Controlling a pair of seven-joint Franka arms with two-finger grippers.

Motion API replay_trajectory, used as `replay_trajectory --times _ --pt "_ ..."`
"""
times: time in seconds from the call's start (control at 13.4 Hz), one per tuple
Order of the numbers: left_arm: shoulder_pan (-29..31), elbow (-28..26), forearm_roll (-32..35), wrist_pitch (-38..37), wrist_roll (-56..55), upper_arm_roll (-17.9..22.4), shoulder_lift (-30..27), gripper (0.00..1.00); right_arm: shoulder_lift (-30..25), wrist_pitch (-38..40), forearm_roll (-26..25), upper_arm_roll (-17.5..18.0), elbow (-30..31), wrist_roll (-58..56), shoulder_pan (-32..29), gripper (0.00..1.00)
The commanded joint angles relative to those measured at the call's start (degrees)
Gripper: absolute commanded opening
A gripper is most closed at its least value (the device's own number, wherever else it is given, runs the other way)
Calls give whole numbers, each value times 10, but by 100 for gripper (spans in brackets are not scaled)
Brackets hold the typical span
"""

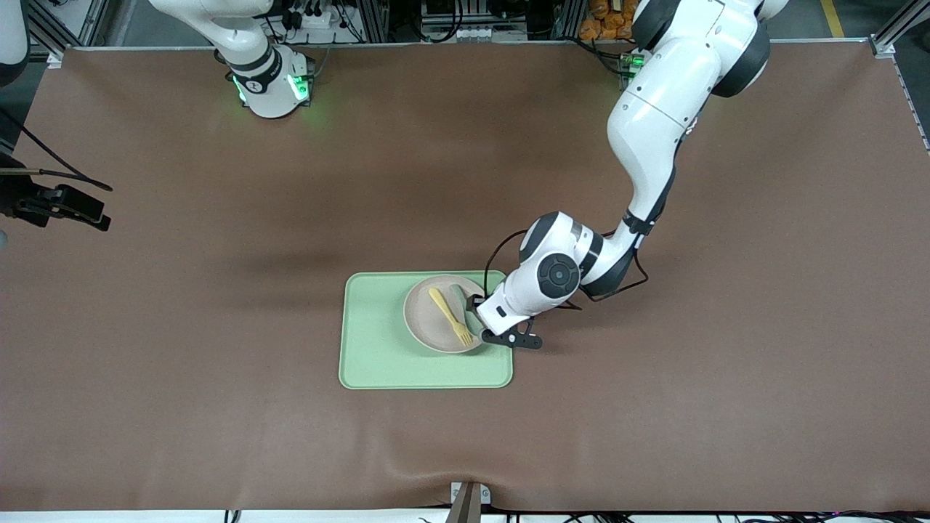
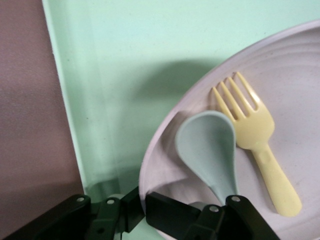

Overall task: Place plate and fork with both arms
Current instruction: 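Lower the plate onto the tray and open the left gripper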

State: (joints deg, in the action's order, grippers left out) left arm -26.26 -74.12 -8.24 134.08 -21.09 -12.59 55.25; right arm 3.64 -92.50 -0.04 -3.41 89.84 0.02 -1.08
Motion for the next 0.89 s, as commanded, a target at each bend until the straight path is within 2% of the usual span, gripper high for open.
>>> replay_trajectory --times 0.0,0.07,0.15,0.22,0.3,0.82 --pt "-10 14 -4 4 12 7 7 10 -2 2 -3 5 4 -5 -9 100" --pt "-11 14 -4 5 11 7 7 22 -2 2 -3 5 3 -5 -9 100" --pt "-10 14 -4 4 11 7 7 45 -2 2 -3 5 3 -5 -8 100" --pt "-11 14 -4 5 12 7 6 76 -2 2 -3 5 3 -4 -8 100" --pt "-11 14 -3 7 12 7 6 100 -2 2 -3 5 3 -2 -8 100" --pt "-4 14 0 7 9 7 -22 100 14 -5 -2 5 -26 -5 -3 100"
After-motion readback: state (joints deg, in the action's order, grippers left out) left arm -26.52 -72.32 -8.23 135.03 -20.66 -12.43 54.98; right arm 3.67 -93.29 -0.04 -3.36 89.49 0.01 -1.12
